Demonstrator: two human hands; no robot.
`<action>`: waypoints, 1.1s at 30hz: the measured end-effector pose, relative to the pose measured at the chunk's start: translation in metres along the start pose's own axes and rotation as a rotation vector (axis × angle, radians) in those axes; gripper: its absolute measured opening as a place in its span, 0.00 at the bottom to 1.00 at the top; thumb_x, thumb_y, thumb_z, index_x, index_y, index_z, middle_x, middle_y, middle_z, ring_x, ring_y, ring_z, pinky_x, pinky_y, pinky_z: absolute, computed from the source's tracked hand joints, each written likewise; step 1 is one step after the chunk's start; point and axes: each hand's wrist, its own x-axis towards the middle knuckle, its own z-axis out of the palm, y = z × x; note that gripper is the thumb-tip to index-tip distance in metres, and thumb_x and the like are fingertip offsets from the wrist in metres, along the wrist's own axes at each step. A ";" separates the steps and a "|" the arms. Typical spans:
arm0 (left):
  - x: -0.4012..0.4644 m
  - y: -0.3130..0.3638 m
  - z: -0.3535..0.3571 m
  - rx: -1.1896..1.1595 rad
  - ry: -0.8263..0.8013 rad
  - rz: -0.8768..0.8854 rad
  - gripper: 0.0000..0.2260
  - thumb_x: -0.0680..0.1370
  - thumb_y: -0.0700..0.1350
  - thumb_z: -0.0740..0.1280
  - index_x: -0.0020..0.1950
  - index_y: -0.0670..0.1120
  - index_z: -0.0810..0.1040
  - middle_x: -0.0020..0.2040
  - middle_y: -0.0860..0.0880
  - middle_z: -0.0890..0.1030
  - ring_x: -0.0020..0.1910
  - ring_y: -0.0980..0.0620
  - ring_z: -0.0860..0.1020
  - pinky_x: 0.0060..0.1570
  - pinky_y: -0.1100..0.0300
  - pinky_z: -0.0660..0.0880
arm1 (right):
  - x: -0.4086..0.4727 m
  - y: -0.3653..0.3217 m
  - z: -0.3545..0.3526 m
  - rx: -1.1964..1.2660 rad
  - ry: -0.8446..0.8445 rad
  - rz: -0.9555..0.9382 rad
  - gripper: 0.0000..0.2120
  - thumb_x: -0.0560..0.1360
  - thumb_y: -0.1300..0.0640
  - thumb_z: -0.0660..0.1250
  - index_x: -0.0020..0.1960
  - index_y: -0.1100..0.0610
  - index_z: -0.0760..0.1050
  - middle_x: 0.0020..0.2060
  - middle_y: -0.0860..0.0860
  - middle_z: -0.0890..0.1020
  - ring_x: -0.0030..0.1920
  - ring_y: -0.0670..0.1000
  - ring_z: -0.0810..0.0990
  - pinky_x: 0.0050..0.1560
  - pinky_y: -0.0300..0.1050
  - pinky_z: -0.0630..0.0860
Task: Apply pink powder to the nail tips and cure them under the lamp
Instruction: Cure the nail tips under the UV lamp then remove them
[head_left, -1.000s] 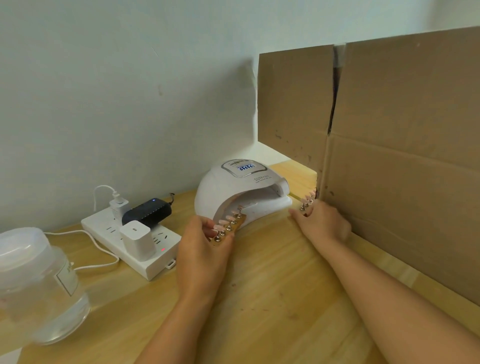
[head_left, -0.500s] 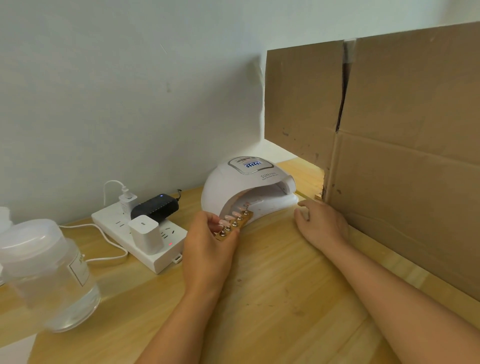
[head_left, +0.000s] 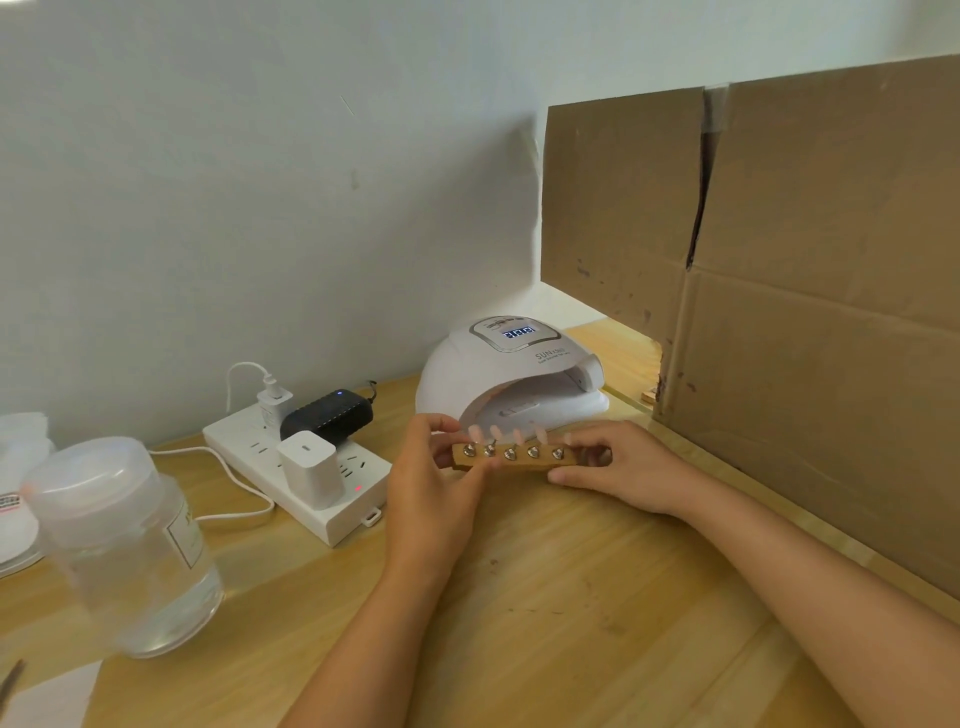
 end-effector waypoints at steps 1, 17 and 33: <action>0.000 0.000 0.000 -0.003 -0.019 -0.004 0.20 0.67 0.39 0.75 0.47 0.55 0.67 0.41 0.60 0.76 0.40 0.67 0.76 0.36 0.79 0.68 | -0.003 0.000 -0.001 0.026 -0.001 -0.005 0.05 0.69 0.55 0.73 0.39 0.45 0.79 0.26 0.41 0.70 0.29 0.40 0.66 0.33 0.31 0.63; -0.002 0.003 0.001 0.031 -0.088 -0.101 0.22 0.77 0.52 0.62 0.70 0.58 0.61 0.59 0.64 0.65 0.51 0.76 0.65 0.51 0.70 0.62 | -0.005 0.021 -0.013 -0.349 0.274 0.140 0.16 0.74 0.49 0.67 0.36 0.61 0.76 0.30 0.50 0.70 0.34 0.51 0.69 0.34 0.45 0.61; 0.003 -0.003 0.002 -0.093 -0.077 -0.206 0.20 0.80 0.40 0.54 0.71 0.54 0.62 0.62 0.62 0.66 0.63 0.64 0.64 0.62 0.66 0.59 | 0.071 -0.010 0.036 -0.574 0.414 0.300 0.22 0.76 0.42 0.60 0.29 0.54 0.67 0.33 0.52 0.71 0.39 0.56 0.73 0.38 0.43 0.61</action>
